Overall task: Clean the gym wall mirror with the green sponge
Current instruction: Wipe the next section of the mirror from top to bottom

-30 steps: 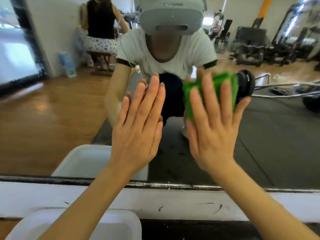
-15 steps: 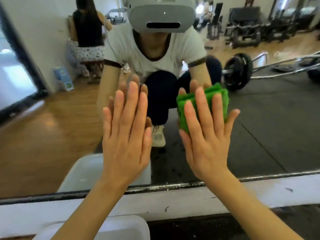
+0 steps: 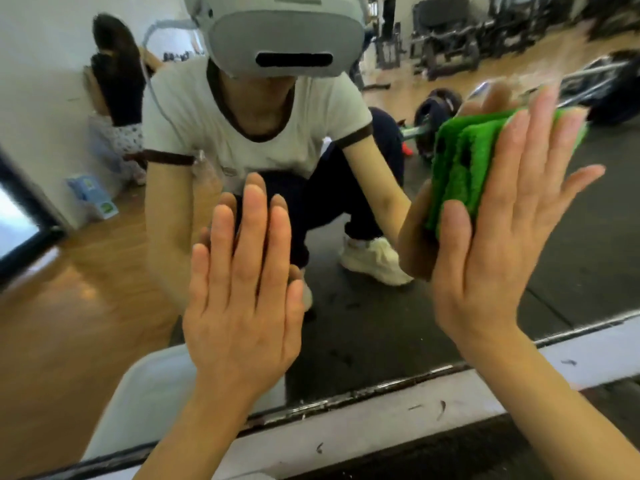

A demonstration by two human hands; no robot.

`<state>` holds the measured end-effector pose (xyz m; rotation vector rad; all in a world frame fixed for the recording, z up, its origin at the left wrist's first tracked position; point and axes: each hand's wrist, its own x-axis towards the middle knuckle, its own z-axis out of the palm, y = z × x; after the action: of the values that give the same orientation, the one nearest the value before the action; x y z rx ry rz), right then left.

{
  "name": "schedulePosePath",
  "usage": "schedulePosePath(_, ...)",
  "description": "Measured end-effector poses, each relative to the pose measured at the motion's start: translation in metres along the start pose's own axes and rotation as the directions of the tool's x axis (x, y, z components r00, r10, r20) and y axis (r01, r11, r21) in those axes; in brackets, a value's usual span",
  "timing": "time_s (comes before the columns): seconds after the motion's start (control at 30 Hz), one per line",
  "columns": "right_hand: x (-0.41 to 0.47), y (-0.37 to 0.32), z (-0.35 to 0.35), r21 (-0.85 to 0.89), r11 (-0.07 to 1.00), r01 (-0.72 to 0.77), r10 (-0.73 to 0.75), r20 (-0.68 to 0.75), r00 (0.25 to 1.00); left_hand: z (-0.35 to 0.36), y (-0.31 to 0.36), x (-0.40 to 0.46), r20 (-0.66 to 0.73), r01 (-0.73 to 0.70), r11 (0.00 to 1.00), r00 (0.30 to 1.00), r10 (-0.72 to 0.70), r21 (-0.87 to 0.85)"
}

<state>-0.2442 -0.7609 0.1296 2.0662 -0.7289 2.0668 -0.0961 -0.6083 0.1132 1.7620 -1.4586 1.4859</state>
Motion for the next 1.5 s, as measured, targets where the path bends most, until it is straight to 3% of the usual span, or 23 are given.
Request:
schedulePosePath(0.07,-0.036,-0.034,0.01,0.051,0.988,-0.144,0.142,0.038,0.989,0.0,-0.001,0.0,0.01,-0.001,1.0,1.0,0.0,0.013)
schedulePosePath(0.17,-0.099,-0.072,0.025,0.012,0.995,0.095,-0.095,0.168,0.981,-0.003,-0.001,0.0,0.03,-0.011,1.0,0.999,0.012,-0.016)
schedulePosePath(0.27,-0.097,-0.032,0.012,-0.018,0.954,0.298,-0.287,0.215,0.933,-0.004,-0.003,0.0,0.04,-0.009,1.0,0.999,0.009,0.004)
schedulePosePath(0.3,-0.088,-0.013,0.003,-0.028,0.966,0.257,-0.245,0.218,0.945,-0.004,-0.004,0.0,0.039,-0.004,1.0,0.999,0.004,0.008)
schedulePosePath(0.37,-0.068,0.02,-0.012,-0.022,1.0,-0.016,0.02,0.184,0.983,-0.002,-0.003,-0.001,0.024,0.009,1.0,1.0,-0.009,0.014)
schedulePosePath(0.43,-0.059,0.019,-0.01,0.02,0.954,-0.3,0.299,0.055,0.953,-0.001,-0.001,-0.001,0.014,0.017,1.0,1.0,-0.017,0.009)
schedulePosePath(0.5,-0.067,-0.016,0.005,0.047,0.912,-0.408,0.409,0.007,0.913,-0.001,-0.001,-0.001,0.011,0.015,1.0,1.0,-0.015,-0.002)
schedulePosePath(0.53,-0.08,-0.036,0.013,0.044,0.936,-0.348,0.346,0.057,0.937,-0.001,-0.001,0.0,0.018,0.012,1.0,1.0,-0.012,-0.006)
schedulePosePath(0.6,-0.114,-0.058,0.02,0.01,1.0,0.007,-0.009,0.181,0.983,-0.003,-0.003,0.0,0.033,-0.001,1.0,0.999,0.002,-0.016)
schedulePosePath(0.67,-0.12,-0.022,0.013,-0.001,0.921,0.389,-0.376,0.253,0.891,-0.003,-0.003,-0.001,0.032,-0.007,1.0,0.999,0.007,-0.015)
schedulePosePath(0.7,-0.112,0.007,0.005,-0.009,0.864,0.504,-0.483,0.269,0.833,-0.003,-0.003,0.0,0.03,-0.004,1.0,1.0,0.004,-0.011)
schedulePosePath(0.77,-0.085,0.064,-0.015,-0.06,0.791,0.608,-0.567,0.299,0.767,-0.003,-0.001,0.001,0.018,0.004,1.0,1.0,-0.003,-0.017)
schedulePosePath(0.87,-0.056,0.113,-0.043,-0.076,0.762,0.643,-0.574,0.38,0.725,-0.005,0.001,0.002,0.007,0.023,0.999,1.0,-0.022,-0.048)
schedulePosePath(1.0,-0.068,0.098,-0.045,-0.088,0.865,0.495,-0.431,0.377,0.82,-0.014,0.016,0.012,0.045,0.051,0.987,0.998,-0.045,-0.152)
schedulePosePath(1.13,-0.087,0.064,-0.027,-0.072,0.983,0.172,-0.149,0.247,0.958,-0.007,0.049,0.044,0.095,-0.166,0.97,0.978,0.185,-0.175)
schedulePosePath(1.2,-0.091,0.053,-0.02,-0.048,0.996,0.075,-0.063,0.218,0.974,-0.003,0.055,0.057,0.12,-0.196,0.968,0.969,0.216,-0.159)
schedulePosePath(1.33,-0.053,0.056,-0.025,0.01,0.989,0.149,-0.149,0.176,0.973,0.001,0.052,0.058,0.138,-0.212,0.975,0.966,0.22,-0.071)
schedulePosePath(1.43,0.016,0.05,-0.02,0.101,0.991,-0.089,0.09,-0.009,0.996,0.004,0.054,0.057,0.122,-0.214,0.976,0.969,0.217,-0.037)
schedulePosePath(1.5,0.031,0.037,-0.011,0.155,0.962,-0.226,0.243,-0.105,0.964,0.005,0.054,0.057,0.12,-0.207,0.978,0.971,0.209,-0.028)
